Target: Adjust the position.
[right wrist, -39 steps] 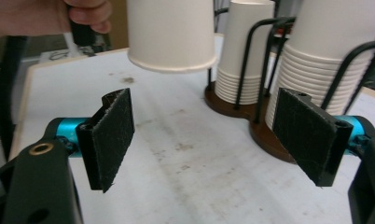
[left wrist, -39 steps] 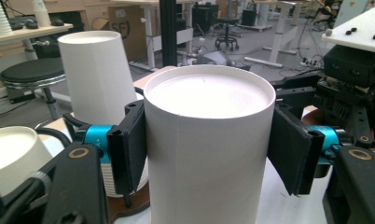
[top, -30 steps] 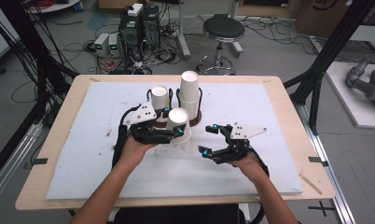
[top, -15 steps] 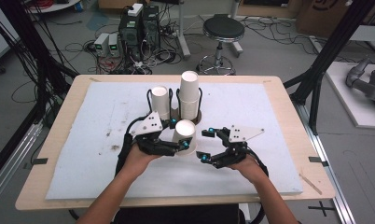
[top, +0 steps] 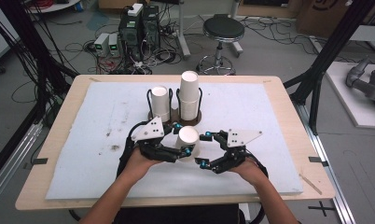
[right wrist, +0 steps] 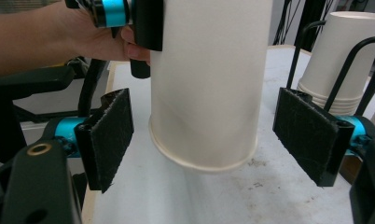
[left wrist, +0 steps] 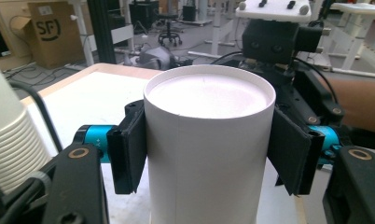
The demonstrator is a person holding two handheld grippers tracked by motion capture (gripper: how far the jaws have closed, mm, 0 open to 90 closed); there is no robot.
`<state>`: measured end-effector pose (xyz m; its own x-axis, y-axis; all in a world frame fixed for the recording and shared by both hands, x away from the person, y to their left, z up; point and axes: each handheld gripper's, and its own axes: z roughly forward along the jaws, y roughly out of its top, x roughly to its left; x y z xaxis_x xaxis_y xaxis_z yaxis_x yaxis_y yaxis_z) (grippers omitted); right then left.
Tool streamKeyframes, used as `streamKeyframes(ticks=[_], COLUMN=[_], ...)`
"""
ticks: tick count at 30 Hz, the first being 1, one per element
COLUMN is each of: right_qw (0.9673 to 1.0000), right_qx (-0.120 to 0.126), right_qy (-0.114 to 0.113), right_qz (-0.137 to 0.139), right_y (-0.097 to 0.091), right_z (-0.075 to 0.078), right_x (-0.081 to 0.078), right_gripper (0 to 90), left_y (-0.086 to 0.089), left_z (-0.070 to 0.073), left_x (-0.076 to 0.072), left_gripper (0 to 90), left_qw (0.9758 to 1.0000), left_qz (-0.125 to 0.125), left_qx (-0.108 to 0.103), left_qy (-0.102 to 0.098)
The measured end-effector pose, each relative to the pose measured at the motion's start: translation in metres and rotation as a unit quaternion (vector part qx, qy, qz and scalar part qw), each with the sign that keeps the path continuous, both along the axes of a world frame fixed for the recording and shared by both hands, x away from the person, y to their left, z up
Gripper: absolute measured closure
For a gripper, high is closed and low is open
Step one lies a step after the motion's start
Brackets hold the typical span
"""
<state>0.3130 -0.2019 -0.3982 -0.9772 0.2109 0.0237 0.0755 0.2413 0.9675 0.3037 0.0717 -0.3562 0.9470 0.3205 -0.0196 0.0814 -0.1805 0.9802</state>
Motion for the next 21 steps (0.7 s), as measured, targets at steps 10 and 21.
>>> streamKeyframes(ticks=[10,21], right_qw=[0.9999,0.9997], right_qx=[0.002,-0.004], right_qy=[0.006,0.005], right_qz=[0.009,0.022], right_y=[0.007,0.001], right_z=[-0.002,0.000], right_x=[-0.002,0.001], right_gripper=[20.6,35.7], left_y=[-0.012,-0.014], left_z=[0.000,0.000], left_x=[-0.002,-0.002], left_gripper=[35.4,35.8], left_qw=[0.9997,0.9994], left_qz=[-0.019,-0.029], left_qx=[-0.014,-0.016], left_qy=[0.003,0.011])
